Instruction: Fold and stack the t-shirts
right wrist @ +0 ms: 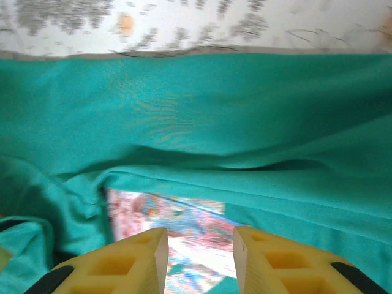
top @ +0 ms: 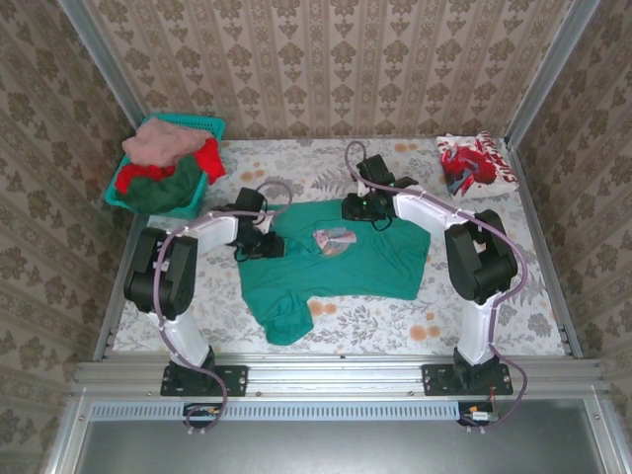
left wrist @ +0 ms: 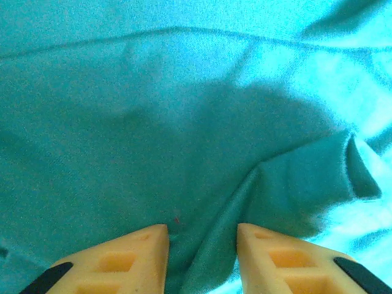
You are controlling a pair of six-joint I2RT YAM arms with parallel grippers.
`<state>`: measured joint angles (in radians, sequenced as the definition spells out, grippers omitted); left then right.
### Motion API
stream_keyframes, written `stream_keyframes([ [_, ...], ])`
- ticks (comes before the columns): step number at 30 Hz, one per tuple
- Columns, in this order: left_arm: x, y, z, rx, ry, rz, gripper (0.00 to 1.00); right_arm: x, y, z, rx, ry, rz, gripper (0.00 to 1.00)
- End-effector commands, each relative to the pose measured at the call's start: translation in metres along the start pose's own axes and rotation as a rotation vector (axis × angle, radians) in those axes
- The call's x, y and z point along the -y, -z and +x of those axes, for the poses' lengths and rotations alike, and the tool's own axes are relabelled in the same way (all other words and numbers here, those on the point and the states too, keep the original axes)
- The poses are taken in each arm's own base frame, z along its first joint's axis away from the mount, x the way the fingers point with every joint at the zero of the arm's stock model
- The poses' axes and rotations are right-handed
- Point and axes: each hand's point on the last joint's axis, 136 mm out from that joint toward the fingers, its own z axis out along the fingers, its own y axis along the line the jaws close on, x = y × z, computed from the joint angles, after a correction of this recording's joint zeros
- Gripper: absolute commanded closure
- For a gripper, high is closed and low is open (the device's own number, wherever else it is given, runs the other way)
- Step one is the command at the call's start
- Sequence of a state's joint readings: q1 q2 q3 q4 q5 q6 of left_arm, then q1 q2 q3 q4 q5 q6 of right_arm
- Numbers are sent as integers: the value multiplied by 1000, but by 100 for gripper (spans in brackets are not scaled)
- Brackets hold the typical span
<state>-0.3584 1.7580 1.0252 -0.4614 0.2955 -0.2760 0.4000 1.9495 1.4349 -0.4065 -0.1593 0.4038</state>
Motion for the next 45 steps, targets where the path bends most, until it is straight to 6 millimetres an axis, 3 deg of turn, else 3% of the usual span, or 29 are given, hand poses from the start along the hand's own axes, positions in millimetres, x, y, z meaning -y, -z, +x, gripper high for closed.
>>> stream_keyframes([
  [1,5,16,13,29,-16,38,65,22,10,5,-2,-27,50,64],
  [10,12,53,27,199,-22,77,61,35,13,10,3,-44,60,64],
  [14,11,67,-3,341,3,67,49,38,10,8,6,-49,63,64],
  [16,4,63,-25,350,50,24,49,43,8,6,7,-60,73,64],
  [19,2,37,-56,265,98,24,60,60,8,3,14,-77,122,64],
  [22,16,11,-66,205,83,62,59,82,8,0,17,-104,177,64],
  [25,31,-1,-56,186,19,75,57,100,-1,1,-10,-135,201,64],
  [30,57,-2,-18,225,-134,194,56,125,-14,9,-63,-189,231,64],
  [36,54,0,23,211,-160,248,57,141,-15,14,-79,-231,243,64],
  [40,54,11,34,255,-169,265,56,146,-17,17,-89,-241,253,64],
  [45,65,37,33,358,-221,309,50,148,-16,15,-97,-250,259,64],
])
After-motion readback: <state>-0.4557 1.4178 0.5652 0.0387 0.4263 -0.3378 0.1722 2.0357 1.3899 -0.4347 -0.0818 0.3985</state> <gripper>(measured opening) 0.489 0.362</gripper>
